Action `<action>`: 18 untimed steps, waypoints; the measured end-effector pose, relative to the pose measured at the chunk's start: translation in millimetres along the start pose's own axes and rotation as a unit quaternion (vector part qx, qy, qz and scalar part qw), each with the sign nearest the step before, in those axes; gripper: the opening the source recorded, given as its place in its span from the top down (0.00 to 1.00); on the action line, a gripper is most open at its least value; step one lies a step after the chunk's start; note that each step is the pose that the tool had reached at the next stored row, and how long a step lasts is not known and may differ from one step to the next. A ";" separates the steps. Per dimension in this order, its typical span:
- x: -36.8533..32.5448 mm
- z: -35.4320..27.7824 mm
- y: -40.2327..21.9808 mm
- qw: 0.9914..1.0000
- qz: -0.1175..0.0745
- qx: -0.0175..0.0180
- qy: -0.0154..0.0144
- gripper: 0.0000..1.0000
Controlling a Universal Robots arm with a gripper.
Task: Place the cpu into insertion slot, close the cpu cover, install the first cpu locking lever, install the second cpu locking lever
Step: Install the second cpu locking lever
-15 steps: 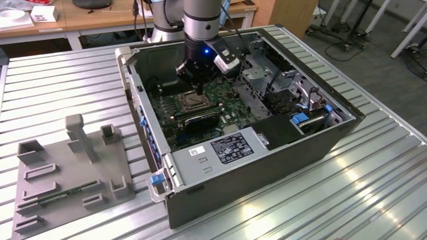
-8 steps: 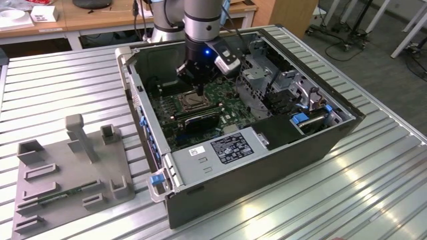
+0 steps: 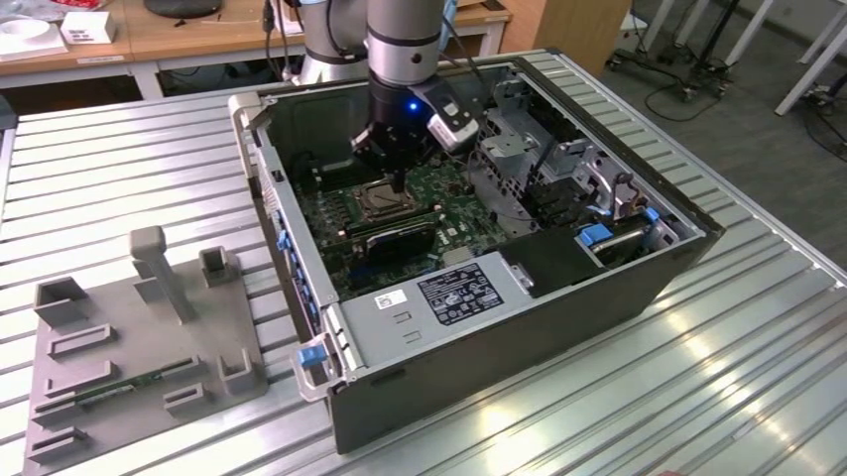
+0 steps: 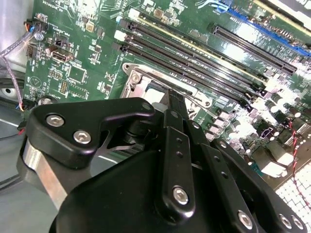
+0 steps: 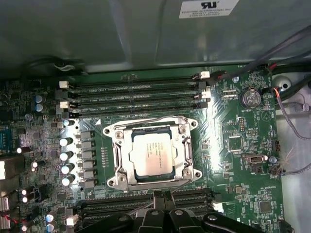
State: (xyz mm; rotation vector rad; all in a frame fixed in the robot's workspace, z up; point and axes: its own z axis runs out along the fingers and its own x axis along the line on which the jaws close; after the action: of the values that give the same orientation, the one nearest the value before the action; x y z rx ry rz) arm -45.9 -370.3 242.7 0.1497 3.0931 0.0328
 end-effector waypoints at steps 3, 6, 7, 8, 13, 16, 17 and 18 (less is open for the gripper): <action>1.5 0.8 -1.4 1.000 0.000 0.000 0.000 0.90; 5.2 1.9 -2.3 1.000 0.000 0.000 0.000 0.90; 6.3 2.1 -2.9 1.000 0.000 0.000 0.000 0.90; 6.9 2.3 -3.5 1.000 0.000 0.000 0.000 0.90; 10.3 3.4 -4.6 1.000 0.000 0.000 0.000 0.90; 14.7 4.6 -5.1 1.000 0.000 0.001 0.000 0.90; 16.5 4.9 -5.3 1.000 0.000 0.001 0.000 0.90; 18.2 5.2 -5.4 1.000 0.000 0.002 0.000 0.90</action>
State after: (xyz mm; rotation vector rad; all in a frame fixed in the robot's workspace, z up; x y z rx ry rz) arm -64.3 -373.9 236.5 0.1496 3.0930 0.0279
